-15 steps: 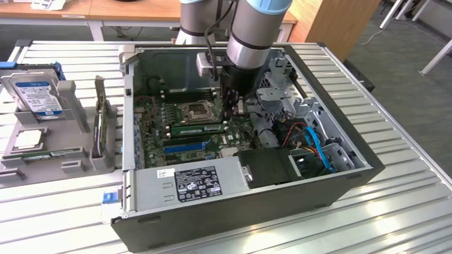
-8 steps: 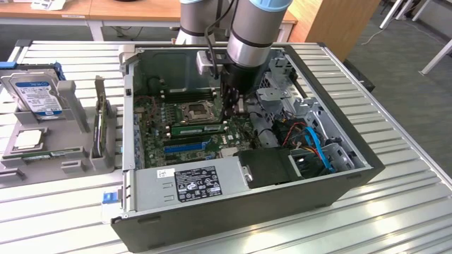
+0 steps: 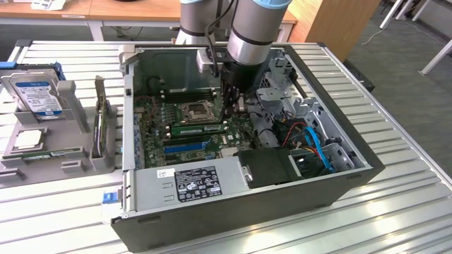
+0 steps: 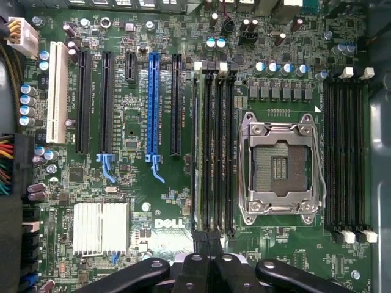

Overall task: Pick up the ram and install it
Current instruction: 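Press down the ram until it locks into place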

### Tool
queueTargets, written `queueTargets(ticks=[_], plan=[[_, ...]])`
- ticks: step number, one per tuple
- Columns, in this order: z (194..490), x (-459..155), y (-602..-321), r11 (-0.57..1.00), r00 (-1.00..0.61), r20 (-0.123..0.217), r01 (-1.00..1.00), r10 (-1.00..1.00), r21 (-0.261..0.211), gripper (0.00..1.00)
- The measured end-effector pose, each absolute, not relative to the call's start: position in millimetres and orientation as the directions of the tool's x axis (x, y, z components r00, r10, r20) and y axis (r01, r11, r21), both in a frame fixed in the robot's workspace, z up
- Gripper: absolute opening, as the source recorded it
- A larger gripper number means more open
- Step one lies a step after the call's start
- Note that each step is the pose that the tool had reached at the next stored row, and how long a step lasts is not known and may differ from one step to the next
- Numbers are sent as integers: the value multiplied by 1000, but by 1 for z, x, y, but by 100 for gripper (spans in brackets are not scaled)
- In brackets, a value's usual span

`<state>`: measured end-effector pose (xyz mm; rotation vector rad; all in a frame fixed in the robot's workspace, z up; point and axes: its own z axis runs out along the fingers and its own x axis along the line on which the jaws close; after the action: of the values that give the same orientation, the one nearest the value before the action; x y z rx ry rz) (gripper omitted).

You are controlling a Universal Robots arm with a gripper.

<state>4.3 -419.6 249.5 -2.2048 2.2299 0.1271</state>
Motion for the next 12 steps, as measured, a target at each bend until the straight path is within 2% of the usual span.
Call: queueTargets(ticks=[12], plan=[[252,4,-420,10,-13,-60,-998,-998,55,10]])
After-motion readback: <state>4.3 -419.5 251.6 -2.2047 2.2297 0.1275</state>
